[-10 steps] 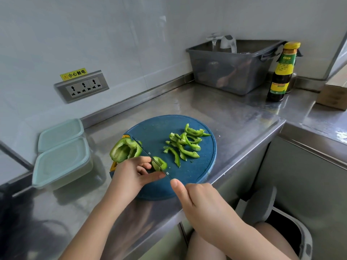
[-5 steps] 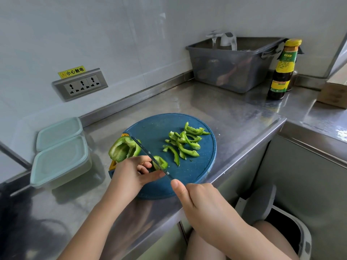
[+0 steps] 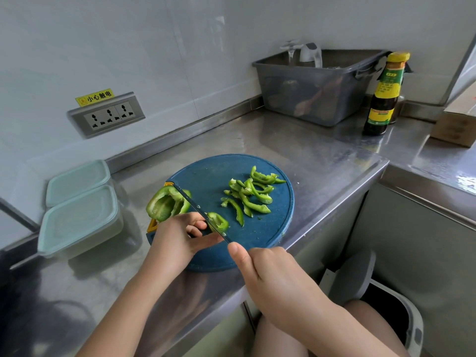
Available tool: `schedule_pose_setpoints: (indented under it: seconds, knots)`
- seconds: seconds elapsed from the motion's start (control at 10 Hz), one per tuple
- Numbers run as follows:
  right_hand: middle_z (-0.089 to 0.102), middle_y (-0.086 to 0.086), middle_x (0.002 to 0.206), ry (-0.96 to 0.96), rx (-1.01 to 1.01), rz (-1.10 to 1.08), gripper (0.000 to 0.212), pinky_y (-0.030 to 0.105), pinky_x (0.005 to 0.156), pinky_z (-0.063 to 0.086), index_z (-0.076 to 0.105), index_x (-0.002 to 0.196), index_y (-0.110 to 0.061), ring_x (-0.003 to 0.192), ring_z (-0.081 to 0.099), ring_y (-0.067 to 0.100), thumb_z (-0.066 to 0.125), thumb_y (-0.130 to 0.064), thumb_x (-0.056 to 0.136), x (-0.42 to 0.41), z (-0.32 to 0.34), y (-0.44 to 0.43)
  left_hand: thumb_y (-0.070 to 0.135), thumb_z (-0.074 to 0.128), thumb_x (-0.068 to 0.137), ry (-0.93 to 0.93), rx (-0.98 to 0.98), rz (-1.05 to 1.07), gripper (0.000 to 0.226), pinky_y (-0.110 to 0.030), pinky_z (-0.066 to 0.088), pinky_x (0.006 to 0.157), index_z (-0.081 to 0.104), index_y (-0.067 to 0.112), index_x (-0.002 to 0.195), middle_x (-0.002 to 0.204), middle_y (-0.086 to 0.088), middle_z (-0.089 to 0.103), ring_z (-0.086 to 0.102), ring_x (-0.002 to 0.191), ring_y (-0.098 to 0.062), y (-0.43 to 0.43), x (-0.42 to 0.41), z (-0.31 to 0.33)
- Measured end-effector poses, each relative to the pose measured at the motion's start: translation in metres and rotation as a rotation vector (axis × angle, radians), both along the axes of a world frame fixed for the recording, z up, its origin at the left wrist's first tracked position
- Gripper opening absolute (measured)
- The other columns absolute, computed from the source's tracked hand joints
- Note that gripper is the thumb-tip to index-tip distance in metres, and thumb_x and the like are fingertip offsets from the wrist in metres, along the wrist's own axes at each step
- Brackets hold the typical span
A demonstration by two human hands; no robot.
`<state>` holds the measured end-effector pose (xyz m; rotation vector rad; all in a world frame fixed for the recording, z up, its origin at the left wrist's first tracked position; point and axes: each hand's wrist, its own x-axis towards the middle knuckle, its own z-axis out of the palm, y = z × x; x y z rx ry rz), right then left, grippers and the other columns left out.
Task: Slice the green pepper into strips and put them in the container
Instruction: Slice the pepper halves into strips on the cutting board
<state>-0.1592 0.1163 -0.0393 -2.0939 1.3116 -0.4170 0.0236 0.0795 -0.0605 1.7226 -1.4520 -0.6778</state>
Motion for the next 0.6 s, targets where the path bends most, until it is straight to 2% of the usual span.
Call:
schedule_pose_setpoints:
  seconds: [0.1, 0.2, 0.3, 0.4, 0.5, 0.6]
  knots:
    - [0.036, 0.003, 0.060, 0.008, -0.005, 0.001, 0.061, 0.038, 0.064, 0.039, 0.031, 0.060, -0.013, 0.059, 0.037, 0.021, 0.004, -0.065, 0.078, 0.001, -0.001, 0.000, 0.008, 0.081, 0.071, -0.030, 0.030, 0.019, 0.037, -0.008, 0.027, 0.044, 0.062, -0.009, 0.097, 0.067, 0.002, 0.042, 0.032, 0.052, -0.008, -0.001, 0.000, 0.001]
    - [0.036, 0.002, 0.059, 0.016, -0.010, 0.013, 0.060, 0.036, 0.062, 0.039, 0.031, 0.060, -0.014, 0.057, 0.037, 0.020, 0.003, -0.065, 0.077, 0.002, -0.001, 0.001, 0.008, 0.078, 0.073, -0.045, 0.055, 0.049, 0.033, -0.010, 0.025, 0.043, 0.062, -0.010, 0.095, 0.062, -0.001, 0.038, 0.031, 0.050, -0.009, 0.000, 0.000, 0.000]
    - [0.036, 0.001, 0.058, 0.024, -0.025, 0.020, 0.059, 0.030, 0.055, 0.033, 0.031, 0.059, -0.015, 0.055, 0.036, 0.018, 0.002, -0.064, 0.077, 0.002, -0.001, 0.001, 0.014, 0.078, 0.074, -0.103, 0.114, 0.057, 0.027, -0.012, 0.027, 0.042, 0.056, 0.000, 0.078, 0.059, -0.002, 0.038, 0.031, 0.042, -0.006, -0.002, -0.002, 0.005]
    - [0.037, 0.001, 0.059, 0.039, -0.036, -0.003, 0.059, 0.032, 0.057, 0.035, 0.031, 0.060, -0.015, 0.057, 0.037, 0.020, 0.005, -0.062, 0.084, 0.003, -0.003, 0.002, 0.022, 0.075, 0.078, -0.223, 0.212, 0.047, 0.031, -0.014, 0.029, 0.047, 0.060, 0.001, 0.094, 0.075, -0.007, 0.052, 0.041, 0.056, -0.013, -0.005, -0.004, 0.012]
    - [0.037, 0.002, 0.060, 0.040, -0.020, -0.027, 0.058, 0.035, 0.062, 0.038, 0.032, 0.060, -0.015, 0.059, 0.038, 0.021, 0.011, -0.059, 0.090, 0.004, -0.005, 0.002, 0.043, 0.074, 0.074, -0.321, 0.114, 0.031, 0.034, -0.009, 0.033, 0.052, 0.065, 0.011, 0.084, 0.074, 0.000, 0.056, 0.048, 0.064, -0.016, -0.001, -0.006, 0.013]
    - [0.037, 0.002, 0.060, 0.008, 0.013, -0.040, 0.058, 0.032, 0.057, 0.034, 0.031, 0.059, -0.014, 0.058, 0.036, 0.019, 0.014, -0.058, 0.092, 0.003, -0.004, 0.002, 0.066, 0.051, 0.046, -0.346, -0.030, -0.011, 0.037, -0.002, 0.037, 0.054, 0.051, 0.032, 0.061, 0.066, 0.017, 0.050, 0.048, 0.062, 0.003, 0.007, -0.002, 0.008]
